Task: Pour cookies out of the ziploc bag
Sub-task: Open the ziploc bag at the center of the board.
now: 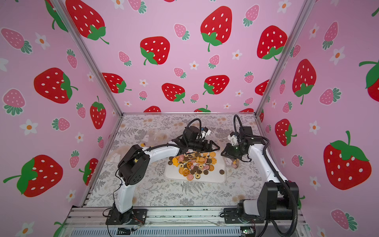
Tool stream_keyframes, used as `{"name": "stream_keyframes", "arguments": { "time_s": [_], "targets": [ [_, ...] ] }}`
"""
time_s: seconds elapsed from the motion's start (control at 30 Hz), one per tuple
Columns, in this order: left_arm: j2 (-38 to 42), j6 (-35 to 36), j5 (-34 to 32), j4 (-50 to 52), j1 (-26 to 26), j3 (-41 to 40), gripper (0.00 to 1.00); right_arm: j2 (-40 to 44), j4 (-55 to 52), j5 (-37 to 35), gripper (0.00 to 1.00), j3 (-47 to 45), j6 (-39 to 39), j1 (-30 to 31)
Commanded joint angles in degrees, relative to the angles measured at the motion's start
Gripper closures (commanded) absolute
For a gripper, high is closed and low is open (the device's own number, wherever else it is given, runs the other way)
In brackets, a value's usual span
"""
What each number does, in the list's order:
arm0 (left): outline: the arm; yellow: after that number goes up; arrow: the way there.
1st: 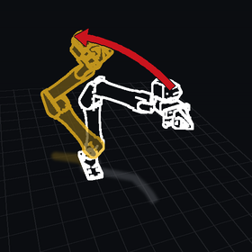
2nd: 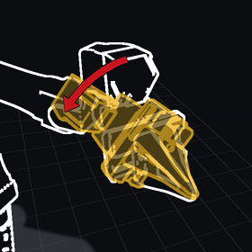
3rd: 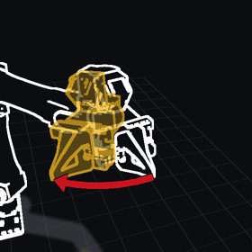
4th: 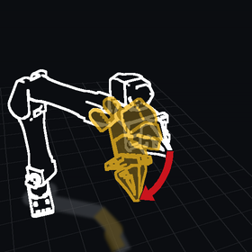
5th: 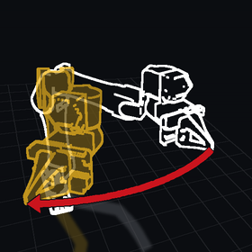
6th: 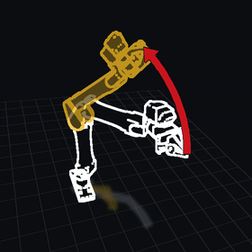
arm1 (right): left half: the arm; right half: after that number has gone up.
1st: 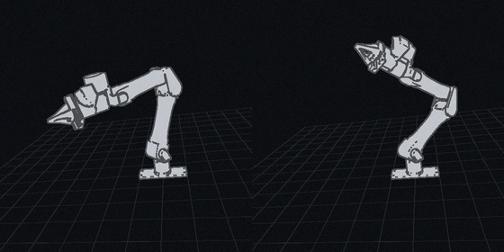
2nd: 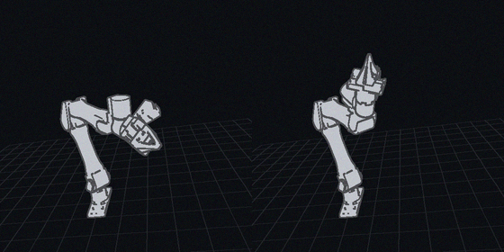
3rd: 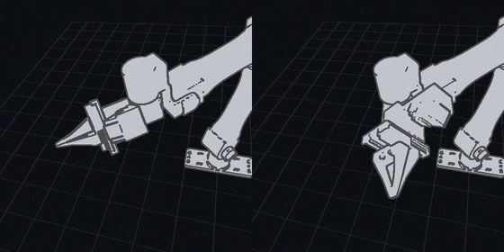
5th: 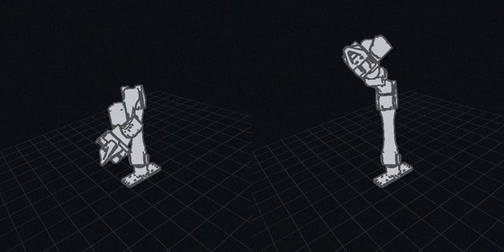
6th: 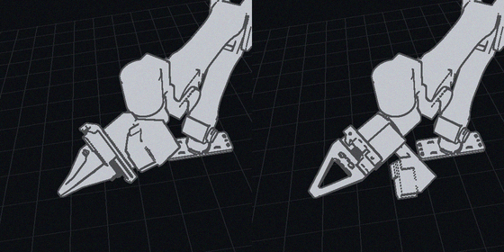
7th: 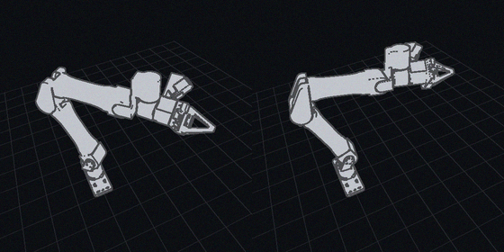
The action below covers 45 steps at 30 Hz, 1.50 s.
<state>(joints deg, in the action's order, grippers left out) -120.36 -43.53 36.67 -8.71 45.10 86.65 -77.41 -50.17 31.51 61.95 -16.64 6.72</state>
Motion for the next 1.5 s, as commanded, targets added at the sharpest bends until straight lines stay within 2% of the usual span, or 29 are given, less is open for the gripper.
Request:
{"name": "stream_keyframes", "arguments": {
  "time_s": [0.0, 0.37, 1.0, 1.2, 1.27, 1.47],
  "targets": [
    [-1.0, 0.1, 1.3, 1.1, 0.3, 2.8, 0.16, -0.4, -1.1, 0.1, 0.8, -0.4, 1.2, -0.4],
    [0.8, -0.8, 1.5, -3.3, 0.7, 0.9, 0.16, -0.6, -1.0, 0.0, 0.82, -0.9, 1.4, -0.4],
    [-2.9, -0.8, 2.5, -0.2, 1.3, 5.6, 0.17, -0.4, -0.9, 0.5, 0.84, -1.1, 1.5, -0.3],
    [-3.6, -0.4, 2.1, 1.3, 1.2, 6.2, 0.22, -0.1, -1.0, 0.4, 0.84, -1.0, 1.4, -0.4],
    [-3.8, -0.6, 2.2, 1.5, 1.2, 6.4, 0.28, -0.1, -1.0, 0.4, 0.84, -1.1, 1.5, -0.3],
    [-4.2, -0.3, 2.2, 2.3, 1.5, 7.4, 0.36, -0.1, -0.9, 0.3, 0.84, -1.2, 1.4, -0.4]
  ]
}}
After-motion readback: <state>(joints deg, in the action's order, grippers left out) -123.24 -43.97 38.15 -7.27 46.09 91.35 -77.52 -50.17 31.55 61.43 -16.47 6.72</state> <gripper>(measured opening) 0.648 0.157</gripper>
